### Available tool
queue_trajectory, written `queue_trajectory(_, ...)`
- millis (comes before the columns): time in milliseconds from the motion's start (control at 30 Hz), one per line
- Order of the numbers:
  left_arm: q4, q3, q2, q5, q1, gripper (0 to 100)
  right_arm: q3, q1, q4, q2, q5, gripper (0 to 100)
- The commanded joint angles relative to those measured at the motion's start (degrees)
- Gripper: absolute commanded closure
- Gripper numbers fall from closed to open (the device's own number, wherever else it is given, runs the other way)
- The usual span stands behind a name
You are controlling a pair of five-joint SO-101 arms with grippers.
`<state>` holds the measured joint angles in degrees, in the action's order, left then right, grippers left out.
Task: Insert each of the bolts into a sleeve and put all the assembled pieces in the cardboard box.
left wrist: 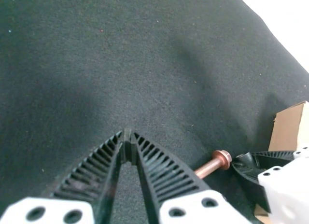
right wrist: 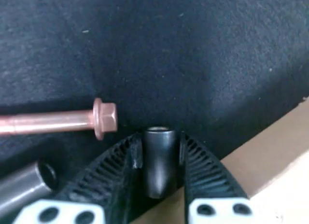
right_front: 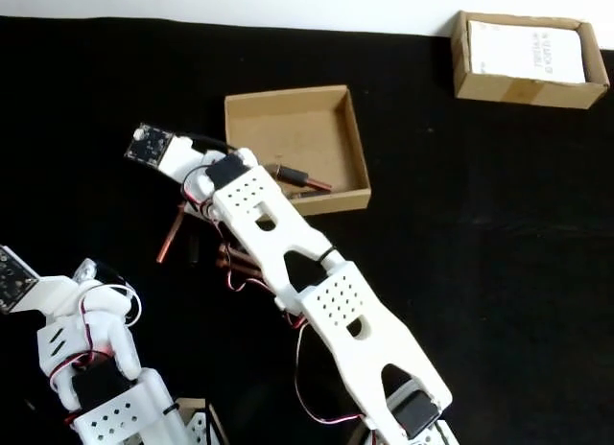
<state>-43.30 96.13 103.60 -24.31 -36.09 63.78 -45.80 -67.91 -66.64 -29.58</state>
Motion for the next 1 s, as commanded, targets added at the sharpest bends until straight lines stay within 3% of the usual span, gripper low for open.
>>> queue_trajectory(0,0.0,1.0,0.7,-0.4,-0.7,99,0.2,0.1,-1.3,-1.2,2.5,89.4)
queue_trajectory(133,0.0,1.0,0.7,-0.4,-0.7,99,0.3,0.2,-1.3,-1.5,5.6,99.6)
queue_trajectory(233,0.0,1.0,0.7,-0.4,-0.7,99,3.2,1.3,-1.6,-1.4,7.7,99.4)
queue_trajectory(367,0.0,1.0,0.7,-0.4,-0.4,99,15.6,2.5,-3.0,-1.4,9.9,99.1)
queue_trajectory(567,-0.3,1.0,0.3,-0.4,1.5,99,39.0,2.2,-13.1,-0.8,10.2,99.1)
queue_trajectory(967,-4.0,1.0,0.1,3.1,6.9,99,37.8,2.9,-32.0,28.4,14.8,99.1)
